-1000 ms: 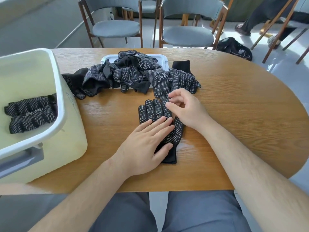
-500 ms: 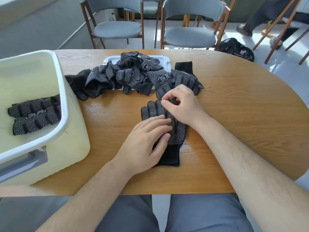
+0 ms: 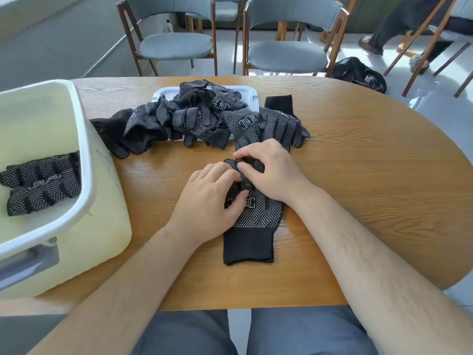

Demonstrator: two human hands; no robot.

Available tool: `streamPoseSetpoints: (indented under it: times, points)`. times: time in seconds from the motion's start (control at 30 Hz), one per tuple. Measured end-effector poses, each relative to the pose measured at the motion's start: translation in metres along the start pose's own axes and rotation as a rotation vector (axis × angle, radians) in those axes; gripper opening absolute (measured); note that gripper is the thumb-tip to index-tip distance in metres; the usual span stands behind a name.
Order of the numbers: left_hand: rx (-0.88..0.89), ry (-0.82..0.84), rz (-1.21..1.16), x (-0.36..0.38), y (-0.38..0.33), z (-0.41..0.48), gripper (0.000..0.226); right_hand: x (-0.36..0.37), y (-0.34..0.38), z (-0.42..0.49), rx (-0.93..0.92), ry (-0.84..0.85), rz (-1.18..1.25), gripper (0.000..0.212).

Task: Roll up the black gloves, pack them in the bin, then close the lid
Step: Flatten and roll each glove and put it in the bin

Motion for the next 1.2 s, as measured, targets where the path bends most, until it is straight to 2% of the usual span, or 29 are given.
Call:
streamPoseSetpoints:
  times: [0.2,0.33,0.47,0.63,0.87,1.03,1.2]
  points:
    - [-0.007,-0.003,-0.001,0.002,0.001,-0.001,0.024,0.002,0.001,0.001,-0.029,0.022,-0.043,0.036]
    - [-0.007,-0.003,-0.004,0.002,0.001,-0.001,0.024,0.002,0.002,0.001,-0.047,0.002,-0.085,0.03]
    - [-0.009,0.008,-0.015,0.001,0.0,-0.001,0.024,-0.003,0.002,-0.001,-0.013,-0.075,-0.014,0.028]
    - [-0.005,-0.001,-0.024,0.001,0.001,-0.002,0.024,-0.003,-0.001,-0.001,0.021,-0.032,-0.059,0.03]
    - [-0.002,-0.008,-0.021,0.001,0.001,-0.001,0.023,-0.008,0.001,0.003,0.009,-0.187,0.031,0.013]
    - [-0.004,-0.007,-0.027,0.001,0.001,-0.001,0.022,0.001,-0.001,0.011,0.019,-0.039,-0.104,0.026]
    - [-0.009,-0.01,-0.021,0.001,0.001,-0.001,0.022,0.001,-0.001,0.008,-0.015,-0.034,-0.099,0.025]
Point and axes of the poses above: each hand's wrist, its own z-axis towards the middle knuckle, its own x-axis out of the palm, y = z × x, the point moved 2 cm from there along z, towards the middle knuckle, and after that the axes turned 6 degrees about -z, right-handed, at the moved point
